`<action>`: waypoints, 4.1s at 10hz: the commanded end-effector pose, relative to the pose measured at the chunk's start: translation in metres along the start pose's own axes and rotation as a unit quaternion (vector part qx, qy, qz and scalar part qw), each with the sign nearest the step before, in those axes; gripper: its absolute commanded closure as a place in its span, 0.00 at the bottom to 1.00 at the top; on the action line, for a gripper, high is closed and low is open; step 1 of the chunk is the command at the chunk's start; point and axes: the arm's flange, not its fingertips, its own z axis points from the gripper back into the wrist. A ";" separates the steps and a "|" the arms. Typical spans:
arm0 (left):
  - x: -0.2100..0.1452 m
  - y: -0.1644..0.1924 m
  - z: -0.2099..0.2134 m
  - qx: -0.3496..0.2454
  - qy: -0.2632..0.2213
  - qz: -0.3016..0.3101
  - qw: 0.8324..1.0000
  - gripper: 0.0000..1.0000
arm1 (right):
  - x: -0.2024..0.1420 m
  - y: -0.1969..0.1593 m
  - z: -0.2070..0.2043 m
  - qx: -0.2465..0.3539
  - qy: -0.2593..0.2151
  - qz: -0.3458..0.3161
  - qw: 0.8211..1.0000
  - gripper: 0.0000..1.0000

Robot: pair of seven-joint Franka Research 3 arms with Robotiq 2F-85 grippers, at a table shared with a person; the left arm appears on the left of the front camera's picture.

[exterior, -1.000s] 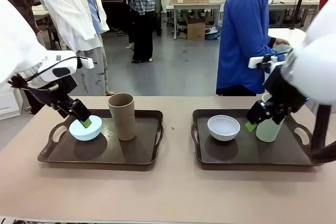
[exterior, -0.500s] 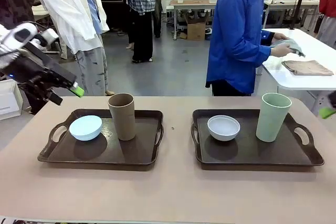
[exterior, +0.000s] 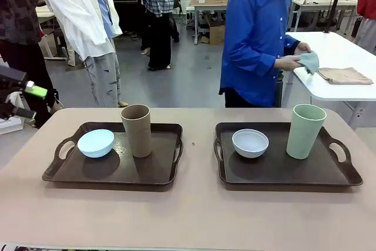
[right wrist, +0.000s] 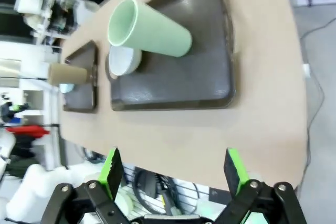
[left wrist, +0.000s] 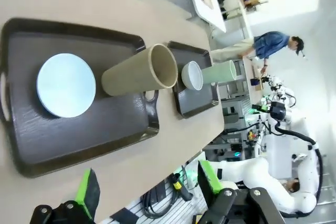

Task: Set up a tray with a mat and arrange the tableware.
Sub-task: Pick up the Picnic Bowl and Reusable plastic cup from the Handle tray in front of the human's position and hold them in the air.

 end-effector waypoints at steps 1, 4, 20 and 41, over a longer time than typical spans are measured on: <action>-0.009 0.028 -0.019 -0.007 0.025 0.023 0.999 0.00 | -0.018 -0.006 -0.021 0.060 -0.019 0.013 0.998 0.00; -0.003 0.028 -0.042 0.000 0.057 0.031 0.998 0.00 | -0.007 -0.002 -0.031 0.086 -0.030 0.019 0.996 0.00; -0.007 0.042 -0.010 -0.041 0.016 0.035 0.998 0.00 | 0.011 -0.004 -0.028 0.107 -0.025 0.021 0.994 0.00; -0.006 -0.179 -0.043 0.123 0.046 -0.167 0.977 0.00 | 0.098 0.043 -0.023 0.098 0.023 0.305 0.947 0.00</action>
